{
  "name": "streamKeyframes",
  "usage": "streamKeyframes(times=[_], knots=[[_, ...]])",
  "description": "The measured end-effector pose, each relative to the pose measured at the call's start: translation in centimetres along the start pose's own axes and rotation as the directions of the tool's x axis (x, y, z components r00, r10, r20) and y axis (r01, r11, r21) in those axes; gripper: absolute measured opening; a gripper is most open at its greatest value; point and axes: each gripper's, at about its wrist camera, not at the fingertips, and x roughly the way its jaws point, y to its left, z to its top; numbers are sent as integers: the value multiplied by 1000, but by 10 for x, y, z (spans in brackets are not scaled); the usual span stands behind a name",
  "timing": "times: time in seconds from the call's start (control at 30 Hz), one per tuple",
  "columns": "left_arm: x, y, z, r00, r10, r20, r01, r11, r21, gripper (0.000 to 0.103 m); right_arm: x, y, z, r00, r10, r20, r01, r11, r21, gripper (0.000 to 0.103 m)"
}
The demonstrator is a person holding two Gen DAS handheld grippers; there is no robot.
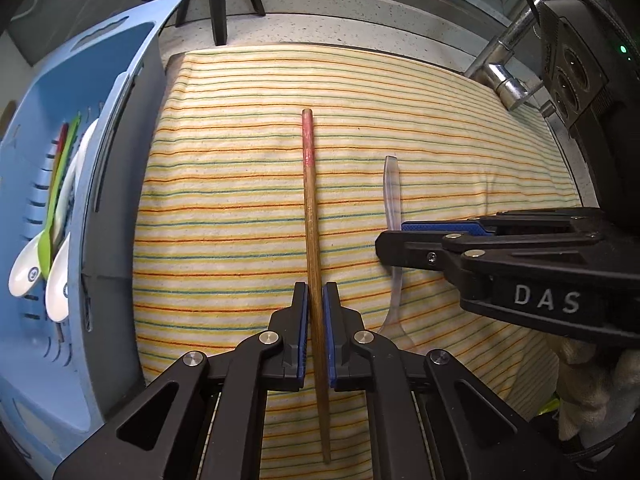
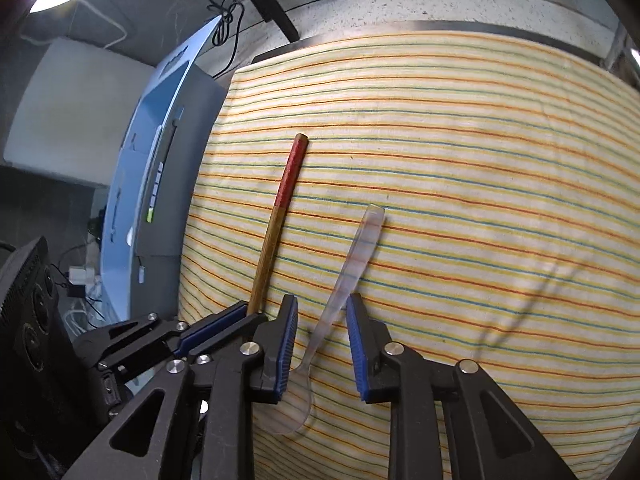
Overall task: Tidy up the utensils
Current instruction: 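Close the left tool on the red-tipped chopstick while the right tool grasps the clear spoon, then carry the chopstick and clear spoon into the basket and open both tools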
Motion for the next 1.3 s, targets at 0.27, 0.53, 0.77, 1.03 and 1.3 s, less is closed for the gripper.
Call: streamKeyframes(times=[0.27,0.53,0.77,1.03,1.3], knots=[[3,-1,4,1000,-2,17,2,1000,-14,6,1,4,1,1000,-28,-4,28,999,-31,12],[-5,5,-3,998,-51,46,53,997,-52,5,-8,-15,0,1000,22,11,-23,999,33,6],[-19,16,-7,991,-104,86,113,988,-102,5,-23,-35,-2,995,87,44,-91,989,117,6],[-44,21,-4,981,-123,152,140,984,-112,5,-49,-22,9,987,120,111,-132,986,106,6],[-79,49,-1,967,-114,226,148,979,-139,5,-67,11,25,972,179,154,-192,979,69,6]])
